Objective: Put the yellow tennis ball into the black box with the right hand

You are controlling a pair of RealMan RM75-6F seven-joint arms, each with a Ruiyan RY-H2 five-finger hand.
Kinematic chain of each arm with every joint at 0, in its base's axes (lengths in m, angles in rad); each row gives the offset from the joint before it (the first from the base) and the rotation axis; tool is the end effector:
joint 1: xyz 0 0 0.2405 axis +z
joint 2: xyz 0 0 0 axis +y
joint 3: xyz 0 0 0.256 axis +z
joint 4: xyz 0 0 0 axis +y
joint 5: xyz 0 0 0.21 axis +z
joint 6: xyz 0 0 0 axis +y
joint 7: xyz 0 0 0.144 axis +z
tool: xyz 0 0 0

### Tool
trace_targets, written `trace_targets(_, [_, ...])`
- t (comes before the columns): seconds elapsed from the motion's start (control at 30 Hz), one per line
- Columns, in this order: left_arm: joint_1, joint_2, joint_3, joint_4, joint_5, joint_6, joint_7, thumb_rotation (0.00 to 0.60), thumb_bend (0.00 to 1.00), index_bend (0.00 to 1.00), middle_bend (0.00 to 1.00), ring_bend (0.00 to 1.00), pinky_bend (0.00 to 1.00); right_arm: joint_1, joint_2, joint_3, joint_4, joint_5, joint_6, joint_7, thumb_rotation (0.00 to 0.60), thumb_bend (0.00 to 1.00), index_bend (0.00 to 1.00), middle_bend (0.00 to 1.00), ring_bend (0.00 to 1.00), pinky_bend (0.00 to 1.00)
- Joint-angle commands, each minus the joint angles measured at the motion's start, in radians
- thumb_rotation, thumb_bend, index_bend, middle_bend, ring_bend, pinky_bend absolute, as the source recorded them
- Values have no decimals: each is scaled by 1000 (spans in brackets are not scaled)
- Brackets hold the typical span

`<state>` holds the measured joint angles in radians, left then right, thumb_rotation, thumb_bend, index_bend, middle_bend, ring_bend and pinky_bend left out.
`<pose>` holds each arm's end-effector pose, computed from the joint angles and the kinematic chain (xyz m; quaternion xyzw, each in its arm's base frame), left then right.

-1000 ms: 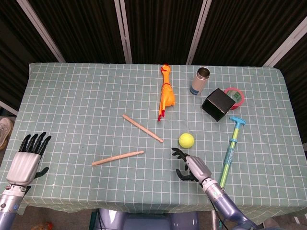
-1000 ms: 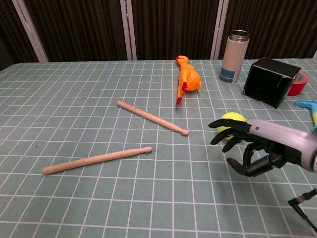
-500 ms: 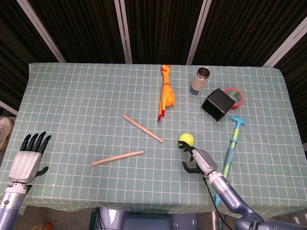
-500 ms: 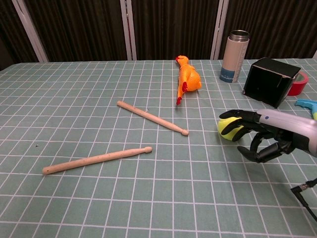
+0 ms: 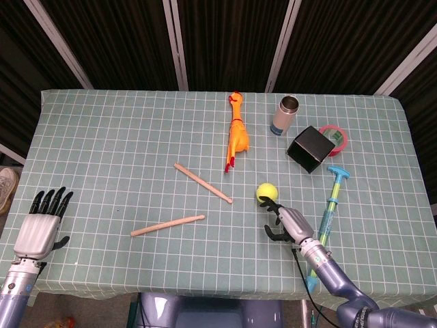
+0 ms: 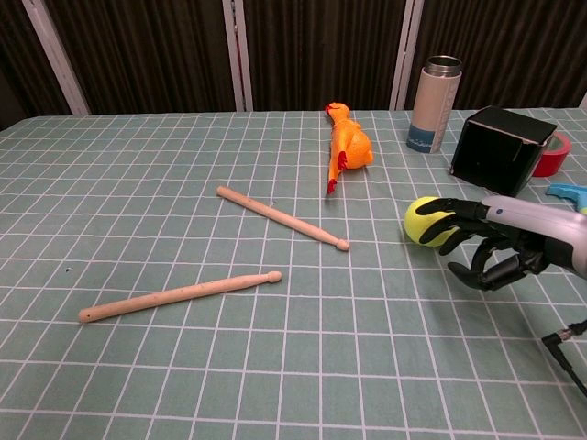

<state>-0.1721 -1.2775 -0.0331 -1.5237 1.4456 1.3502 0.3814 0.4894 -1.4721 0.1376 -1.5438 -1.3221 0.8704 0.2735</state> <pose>-0.3106 0.2035 0.0973 -0.6844 -0.3147 -0.2693 0.6001 -0.2114 -0.2793 -0.0139 0.6187 -0.6096 0.4073 0.2825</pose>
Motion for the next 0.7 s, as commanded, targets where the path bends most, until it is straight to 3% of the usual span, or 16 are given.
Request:
trace_targets(0.03, [-1,0,-1,1,-3,-1,-1,600,115,0,0,0,37,7,-8,7,14,7,-4,14,600,548,74,215,242,441])
trace_targets(0.7, [-23,-16,-16,18,-68,-44,22,600,117,0,0,0,37,61,-44,48,144,0,-67,248,600,564,31,200,239,429])
